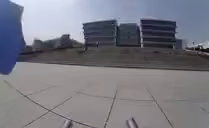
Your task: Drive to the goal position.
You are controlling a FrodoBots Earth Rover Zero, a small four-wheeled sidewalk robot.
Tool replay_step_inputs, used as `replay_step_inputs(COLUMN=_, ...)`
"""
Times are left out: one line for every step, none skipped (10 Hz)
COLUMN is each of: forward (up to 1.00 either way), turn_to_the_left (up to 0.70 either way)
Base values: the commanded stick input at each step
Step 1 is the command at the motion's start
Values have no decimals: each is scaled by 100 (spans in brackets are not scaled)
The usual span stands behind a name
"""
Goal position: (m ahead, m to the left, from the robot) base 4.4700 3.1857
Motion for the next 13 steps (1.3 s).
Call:
replay_step_inputs(forward=70, turn_to_the_left=36)
replay_step_inputs(forward=70, turn_to_the_left=36)
replay_step_inputs(forward=70, turn_to_the_left=36)
replay_step_inputs(forward=70, turn_to_the_left=36)
replay_step_inputs(forward=70, turn_to_the_left=36)
replay_step_inputs(forward=70, turn_to_the_left=36)
replay_step_inputs(forward=70, turn_to_the_left=36)
replay_step_inputs(forward=70, turn_to_the_left=36)
replay_step_inputs(forward=70, turn_to_the_left=36)
replay_step_inputs(forward=70, turn_to_the_left=36)
replay_step_inputs(forward=70, turn_to_the_left=36)
replay_step_inputs(forward=70, turn_to_the_left=36)
replay_step_inputs(forward=70, turn_to_the_left=36)
